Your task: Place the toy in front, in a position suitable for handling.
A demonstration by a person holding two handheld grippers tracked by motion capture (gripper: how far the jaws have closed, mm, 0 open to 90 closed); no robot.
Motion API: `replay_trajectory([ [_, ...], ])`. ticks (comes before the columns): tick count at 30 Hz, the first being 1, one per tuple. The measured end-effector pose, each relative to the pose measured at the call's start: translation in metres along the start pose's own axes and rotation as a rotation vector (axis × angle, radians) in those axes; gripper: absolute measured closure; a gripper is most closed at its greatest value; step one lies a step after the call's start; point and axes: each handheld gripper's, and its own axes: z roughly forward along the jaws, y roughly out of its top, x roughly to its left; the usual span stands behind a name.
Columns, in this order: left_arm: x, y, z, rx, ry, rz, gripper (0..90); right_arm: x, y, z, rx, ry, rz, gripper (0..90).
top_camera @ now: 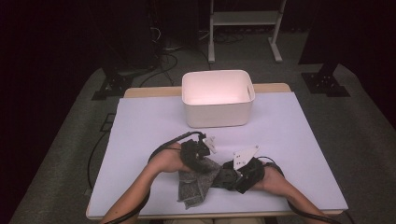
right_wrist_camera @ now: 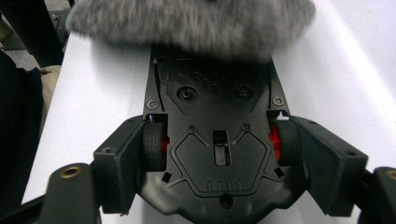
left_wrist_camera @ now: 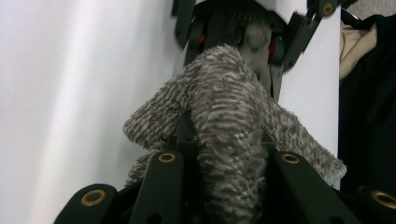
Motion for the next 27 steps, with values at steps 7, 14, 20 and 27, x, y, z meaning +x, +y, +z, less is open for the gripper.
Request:
replay_trajectory([
  [7, 0.007, -0.017, -0.002, 0.027, 0.022, -0.046, 73.2, 0.001, 0.000, 0.000, 0.000, -0.005, -0.005, 22.6],
  [14, 0.014, -0.057, -0.026, 0.016, 0.075, -0.143, 73.1, 0.001, 0.001, 0.000, 0.008, -0.008, -0.015, 22.6],
  [20, 0.012, -0.050, -0.031, -0.012, 0.071, -0.125, 73.1, 0.002, 0.003, 0.001, 0.014, -0.012, -0.013, 22.6],
  [27, 0.006, -0.006, -0.013, -0.014, 0.029, -0.031, 73.1, 0.003, 0.004, 0.002, 0.014, -0.018, -0.021, 22.6],
])
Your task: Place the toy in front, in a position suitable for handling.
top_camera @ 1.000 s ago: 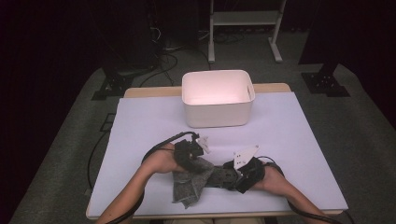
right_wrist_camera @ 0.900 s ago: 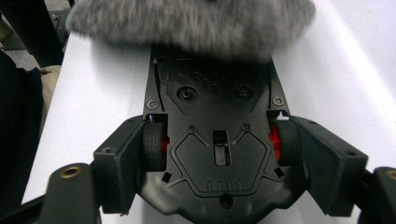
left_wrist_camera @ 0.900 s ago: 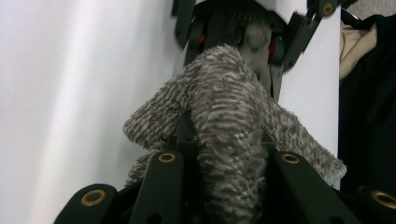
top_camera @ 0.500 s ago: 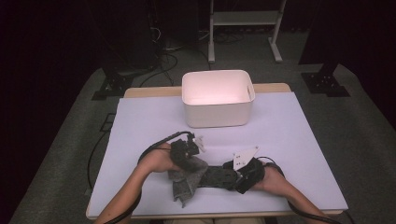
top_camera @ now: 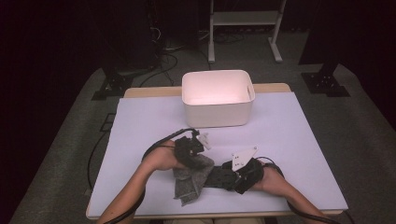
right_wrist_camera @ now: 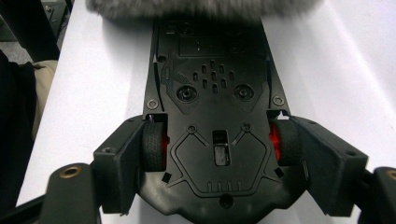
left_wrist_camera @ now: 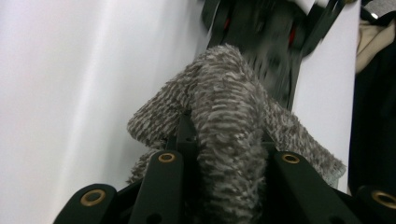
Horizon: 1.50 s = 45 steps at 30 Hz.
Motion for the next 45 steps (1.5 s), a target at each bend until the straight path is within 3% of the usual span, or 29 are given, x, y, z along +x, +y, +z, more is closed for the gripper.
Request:
replay_trajectory([
  [3, 0.000, 0.012, 0.012, 0.029, -0.009, 0.022, 73.1, 0.001, 0.000, 0.000, 0.004, -0.006, -0.004, 22.6],
  [5, 0.001, 0.012, 0.018, 0.059, -0.014, 0.031, 73.1, 0.001, 0.000, 0.000, 0.005, -0.011, -0.010, 22.5],
  [9, 0.003, 0.003, 0.020, 0.022, -0.026, -0.014, 73.2, -0.003, -0.001, 0.000, -0.012, 0.011, 0.009, 22.4],
  [18, 0.002, -0.001, 0.018, 0.026, -0.026, -0.011, 73.2, -0.008, -0.011, -0.007, -0.020, 0.060, 0.098, 22.2],
  [22, 0.001, -0.001, 0.017, 0.032, -0.025, -0.011, 73.1, -0.008, -0.015, -0.010, -0.023, 0.061, 0.109, 22.5],
  [26, -0.004, 0.009, 0.017, 0.032, -0.038, 0.016, 73.2, -0.007, -0.012, -0.009, -0.013, 0.053, 0.098, 22.7],
  [31, -0.019, 0.041, 0.026, 0.042, -0.060, 0.103, 73.1, -0.005, -0.009, -0.007, -0.003, 0.035, 0.069, 22.8],
  [34, -0.025, 0.059, 0.037, 0.079, -0.074, 0.153, 73.1, -0.001, -0.006, -0.004, -0.004, 0.042, 0.076, 22.7],
  [35, -0.028, 0.061, 0.041, 0.057, -0.078, 0.123, 73.1, 0.000, -0.005, -0.004, 0.005, 0.041, 0.071, 22.7],
  [36, -0.027, 0.064, 0.042, 0.089, -0.077, 0.171, 73.1, 0.003, -0.004, -0.004, 0.010, 0.038, 0.104, 22.7],
  [37, -0.028, 0.065, 0.044, 0.082, -0.085, 0.166, 73.1, 0.002, -0.005, -0.004, 0.001, 0.039, 0.088, 22.8],
  [38, -0.031, 0.065, 0.047, 0.056, -0.083, 0.134, 73.1, 0.003, -0.006, -0.004, 0.001, 0.039, 0.084, 22.8],
  [39, -0.029, 0.065, 0.046, 0.079, -0.084, 0.161, 73.1, 0.003, -0.007, -0.003, 0.007, 0.029, 0.077, 22.8],
  [40, -0.030, 0.063, 0.048, 0.055, -0.083, 0.126, 73.1, 0.004, -0.007, -0.003, 0.011, 0.030, 0.079, 22.8],
  [41, -0.027, 0.062, 0.047, 0.073, -0.082, 0.143, 73.2, 0.003, -0.008, -0.002, 0.000, 0.029, 0.067, 22.8],
  [43, -0.028, 0.057, 0.049, 0.005, -0.087, 0.075, 73.2, 0.001, -0.008, -0.002, -0.008, 0.036, 0.075, 22.9],
  [44, -0.021, 0.056, 0.043, 0.052, -0.100, 0.135, 73.2, 0.002, -0.008, -0.003, -0.011, 0.040, 0.092, 22.8],
  [45, -0.019, 0.055, 0.041, 0.058, -0.098, 0.148, 73.2, -0.001, -0.009, -0.002, -0.019, 0.036, 0.058, 22.8],
])
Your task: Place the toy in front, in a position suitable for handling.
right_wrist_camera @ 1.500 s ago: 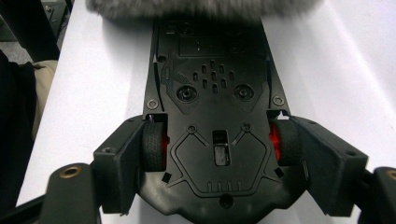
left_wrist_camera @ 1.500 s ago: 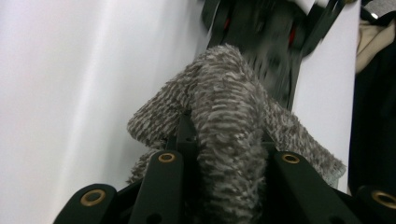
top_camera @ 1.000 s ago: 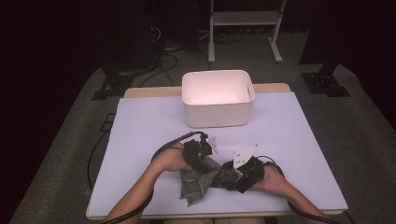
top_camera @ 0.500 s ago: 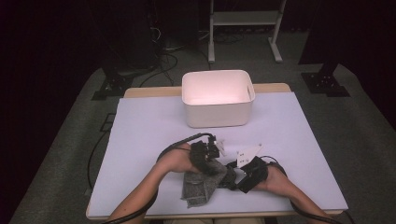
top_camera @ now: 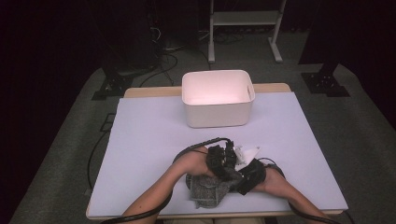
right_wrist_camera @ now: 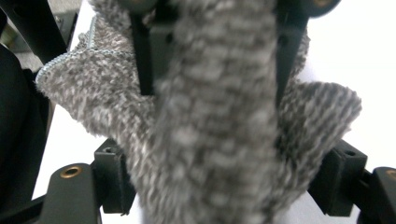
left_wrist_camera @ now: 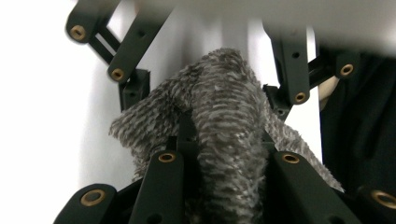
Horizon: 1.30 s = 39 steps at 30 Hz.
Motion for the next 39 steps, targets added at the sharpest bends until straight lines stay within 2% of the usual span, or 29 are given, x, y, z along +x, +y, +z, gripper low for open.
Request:
replay_trajectory([
  [1, -0.002, -0.002, 0.001, -0.029, 0.004, -0.036, 73.2, 0.001, 0.000, 0.000, -0.013, 0.010, 0.024, 22.9],
  [4, 0.000, -0.009, -0.002, -0.028, 0.017, -0.039, 73.3, 0.000, -0.001, 0.000, -0.010, 0.005, 0.017, 22.9],
  [9, 0.009, -0.023, -0.011, -0.032, 0.052, -0.092, 73.3, 0.001, 0.000, 0.000, -0.016, 0.000, 0.007, 22.9],
  [10, 0.012, -0.025, -0.013, -0.020, 0.061, -0.086, 73.2, 0.000, 0.000, 0.000, -0.012, -0.002, 0.000, 22.9],
  [12, 0.015, -0.027, -0.015, -0.033, 0.071, -0.092, 73.2, 0.000, 0.001, -0.001, -0.012, -0.003, -0.001, 22.9],
  [16, 0.013, -0.020, -0.012, -0.069, 0.050, -0.081, 73.2, 0.000, 0.001, 0.000, -0.008, -0.002, -0.005, 22.9],
  [18, 0.012, -0.017, -0.009, -0.053, 0.053, -0.066, 73.2, 0.000, 0.001, 0.000, -0.006, -0.002, -0.010, 22.9],
  [22, 0.014, -0.023, -0.011, -0.049, 0.049, -0.073, 73.2, 0.001, -0.001, 0.000, 0.006, -0.008, -0.011, 23.0],
  [28, 0.014, -0.052, -0.023, -0.053, 0.072, -0.141, 73.1, 0.000, -0.003, 0.001, 0.018, -0.009, -0.021, 23.0],
  [33, 0.014, -0.081, -0.035, -0.057, 0.096, -0.200, 73.0, -0.001, -0.002, 0.000, 0.012, -0.001, -0.009, 22.9],
  [39, 0.011, -0.090, -0.030, -0.075, 0.104, -0.216, 72.7, -0.004, 0.000, -0.001, -0.011, 0.019, 0.022, 22.5],
])
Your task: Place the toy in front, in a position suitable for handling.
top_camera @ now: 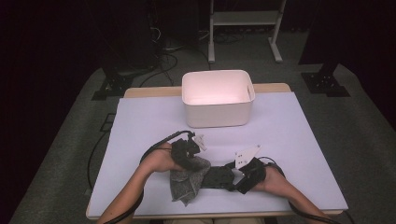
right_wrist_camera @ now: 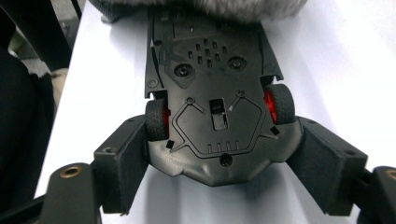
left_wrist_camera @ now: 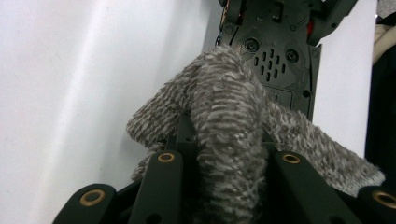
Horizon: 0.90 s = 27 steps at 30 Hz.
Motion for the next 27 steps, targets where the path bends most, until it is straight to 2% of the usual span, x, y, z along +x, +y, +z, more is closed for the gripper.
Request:
replay_trajectory([
  [4, 0.000, 0.001, 0.000, -0.004, -0.018, 0.002, 72.6, -0.003, 0.002, 0.000, 0.001, 0.026, 0.049, 21.3],
  [9, -0.001, 0.000, 0.000, -0.005, -0.018, 0.007, 72.6, -0.008, 0.003, -0.003, -0.004, 0.053, 0.097, 20.7],
  [12, -0.002, 0.001, 0.000, -0.001, -0.018, 0.014, 72.6, -0.013, 0.006, -0.004, -0.023, 0.095, 0.162, 19.0],
  [16, -0.001, 0.002, 0.000, 0.002, -0.014, 0.024, 72.7, -0.021, 0.013, -0.003, -0.035, 0.114, 0.180, 19.6],
  [20, -0.003, 0.004, 0.001, 0.012, -0.022, 0.038, 72.7, -0.027, 0.017, 0.002, -0.016, 0.123, 0.199, 21.5],
  [24, -0.003, 0.004, 0.001, 0.008, -0.023, 0.037, 72.6, -0.031, 0.018, 0.001, -0.043, 0.142, 0.215, 22.5],
  [27, -0.002, 0.005, 0.001, 0.010, -0.023, 0.038, 72.6, -0.034, 0.020, 0.000, -0.042, 0.126, 0.225, 22.5],
])
